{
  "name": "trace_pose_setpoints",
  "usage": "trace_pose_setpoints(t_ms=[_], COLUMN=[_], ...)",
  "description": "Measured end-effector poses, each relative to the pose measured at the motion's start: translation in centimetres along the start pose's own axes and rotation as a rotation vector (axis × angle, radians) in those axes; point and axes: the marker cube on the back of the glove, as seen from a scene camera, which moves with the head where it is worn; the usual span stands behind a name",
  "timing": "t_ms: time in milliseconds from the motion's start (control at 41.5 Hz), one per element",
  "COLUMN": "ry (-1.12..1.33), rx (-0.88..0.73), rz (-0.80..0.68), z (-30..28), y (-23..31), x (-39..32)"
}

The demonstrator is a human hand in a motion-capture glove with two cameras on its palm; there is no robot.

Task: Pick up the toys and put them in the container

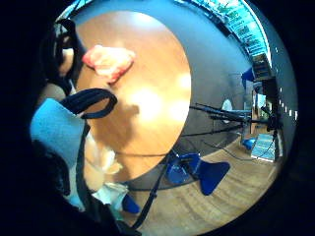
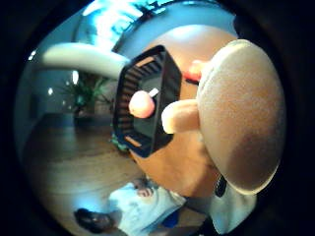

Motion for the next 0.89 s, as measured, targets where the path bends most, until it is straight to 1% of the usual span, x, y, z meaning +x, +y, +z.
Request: trace_pose_setpoints(t_ms=[241,530,723,891], ry=[0.001,-0.024,-0.009,0.011], rx=[0.042,0.120,0.101,0.058], rz=[-0.089,-0.216,-0.329,-0.406], z=[-2.7,-4.8,-5.4,-3.6], y=[-1.3,-3.4,-5.0,-7.1], x=[-5.4,-14.6,-21.6,-27.2])
